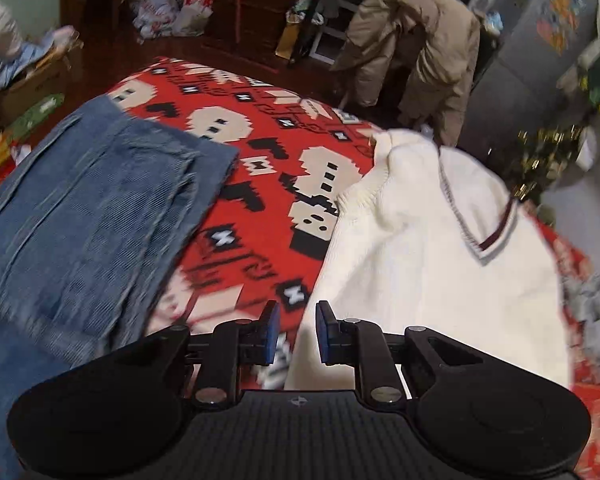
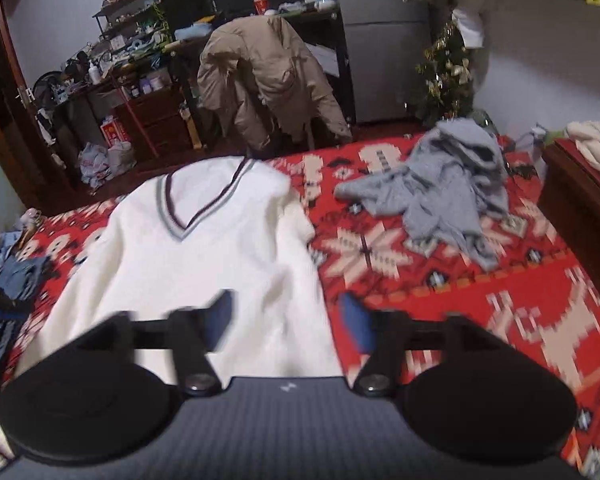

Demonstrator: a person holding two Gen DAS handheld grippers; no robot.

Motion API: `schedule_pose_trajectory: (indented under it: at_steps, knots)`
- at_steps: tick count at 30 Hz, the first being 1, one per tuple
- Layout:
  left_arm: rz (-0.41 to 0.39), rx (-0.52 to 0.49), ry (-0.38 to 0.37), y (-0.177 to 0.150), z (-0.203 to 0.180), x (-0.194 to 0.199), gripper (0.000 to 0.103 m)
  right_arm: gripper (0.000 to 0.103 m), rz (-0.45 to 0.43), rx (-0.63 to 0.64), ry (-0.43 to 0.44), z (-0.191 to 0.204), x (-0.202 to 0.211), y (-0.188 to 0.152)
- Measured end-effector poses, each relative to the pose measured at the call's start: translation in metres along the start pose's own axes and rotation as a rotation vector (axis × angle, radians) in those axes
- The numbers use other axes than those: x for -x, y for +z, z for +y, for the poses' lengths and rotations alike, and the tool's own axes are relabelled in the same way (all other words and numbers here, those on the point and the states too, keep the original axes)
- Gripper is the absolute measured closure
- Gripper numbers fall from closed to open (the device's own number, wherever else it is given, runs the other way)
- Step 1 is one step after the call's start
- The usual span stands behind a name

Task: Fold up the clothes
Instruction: 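Open both grippers and move them to the sweater's collar edge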

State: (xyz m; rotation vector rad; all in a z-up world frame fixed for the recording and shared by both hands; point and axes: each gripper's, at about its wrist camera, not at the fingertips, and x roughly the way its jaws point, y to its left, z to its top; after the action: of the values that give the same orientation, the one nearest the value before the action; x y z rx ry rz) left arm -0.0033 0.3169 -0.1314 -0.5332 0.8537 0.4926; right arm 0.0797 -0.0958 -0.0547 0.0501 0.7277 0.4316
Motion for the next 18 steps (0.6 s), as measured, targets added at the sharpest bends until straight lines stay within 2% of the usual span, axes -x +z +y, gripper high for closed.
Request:
schedule_pose_trajectory:
  at_steps: [4,6,8,11,13,14,16,18]
  knots:
    - [-0.011,-0.07,-0.008,0.011,-0.017,-0.028,0.084,0.007,-0.042,-0.01,-0.001,-0.003,-0.033,0.008]
    - [-0.056,-0.091,0.002,0.015,-0.021,-0.034,0.074,0.001,-0.041,-0.023,-0.009,-0.005,-0.051,0.01]
    - [-0.101,-0.097,-0.018,0.02,-0.021,-0.038,0.055,0.001,-0.038,-0.008,-0.04,-0.005,-0.068,0.011]
    - [-0.144,-0.149,-0.038,0.028,-0.023,-0.046,0.053,0.001,-0.073,0.05,-0.096,-0.003,-0.086,0.011]
    - [-0.145,-0.183,-0.098,0.033,-0.024,-0.05,0.05,0.001,-0.059,0.097,-0.111,-0.001,-0.1,0.014]
    - [-0.143,-0.178,-0.116,0.036,-0.024,-0.052,0.043,0.001,-0.057,0.12,-0.106,0.0,-0.106,0.015]
    - [-0.14,-0.146,-0.137,0.04,-0.022,-0.054,0.042,0.001,-0.076,0.141,-0.073,0.0,-0.116,0.018]
    - [-0.14,-0.125,-0.127,0.044,-0.02,-0.057,0.043,0.001,-0.102,0.125,-0.031,-0.002,-0.123,0.021]
